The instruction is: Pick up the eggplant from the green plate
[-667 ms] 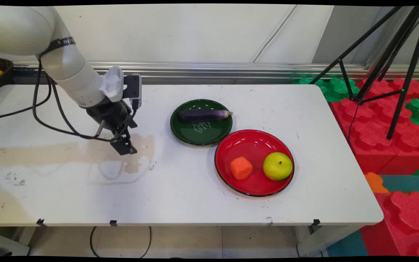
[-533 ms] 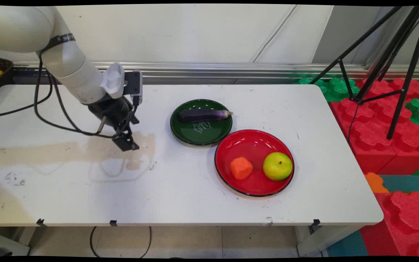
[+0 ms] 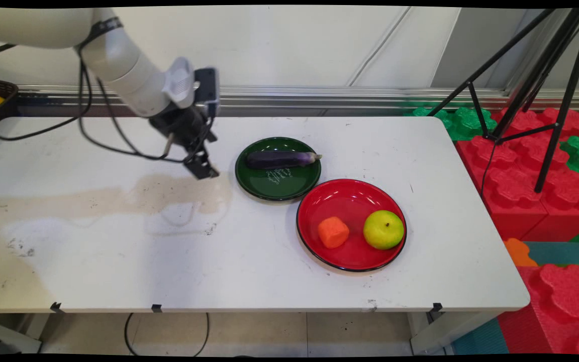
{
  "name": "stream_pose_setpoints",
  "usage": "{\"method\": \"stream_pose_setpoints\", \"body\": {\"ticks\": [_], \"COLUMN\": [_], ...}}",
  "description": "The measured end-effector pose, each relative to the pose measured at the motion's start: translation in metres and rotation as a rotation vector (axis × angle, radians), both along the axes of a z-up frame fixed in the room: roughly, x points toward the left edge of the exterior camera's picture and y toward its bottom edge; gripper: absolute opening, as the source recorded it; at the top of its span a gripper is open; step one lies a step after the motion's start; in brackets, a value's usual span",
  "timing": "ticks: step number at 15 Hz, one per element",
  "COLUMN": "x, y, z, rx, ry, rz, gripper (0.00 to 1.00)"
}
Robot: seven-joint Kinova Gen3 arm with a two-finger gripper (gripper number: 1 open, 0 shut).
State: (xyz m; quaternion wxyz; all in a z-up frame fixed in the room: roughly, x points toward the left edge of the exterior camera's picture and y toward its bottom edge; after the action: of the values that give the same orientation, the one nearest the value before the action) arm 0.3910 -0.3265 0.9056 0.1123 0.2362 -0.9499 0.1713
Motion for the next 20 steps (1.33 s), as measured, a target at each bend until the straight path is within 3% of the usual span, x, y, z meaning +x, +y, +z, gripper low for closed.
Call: {"method": "stream_pose_setpoints", "body": {"ticks": [9, 20], "x": [-0.044, -0.087], "y": [-0.054, -0.125], "z": [0.005, -0.029], "rx": [-0.062, -0.024], "ry": [-0.001, -0.032], "rz": [0.019, 0.037], "gripper": [1.00, 1.00]}}
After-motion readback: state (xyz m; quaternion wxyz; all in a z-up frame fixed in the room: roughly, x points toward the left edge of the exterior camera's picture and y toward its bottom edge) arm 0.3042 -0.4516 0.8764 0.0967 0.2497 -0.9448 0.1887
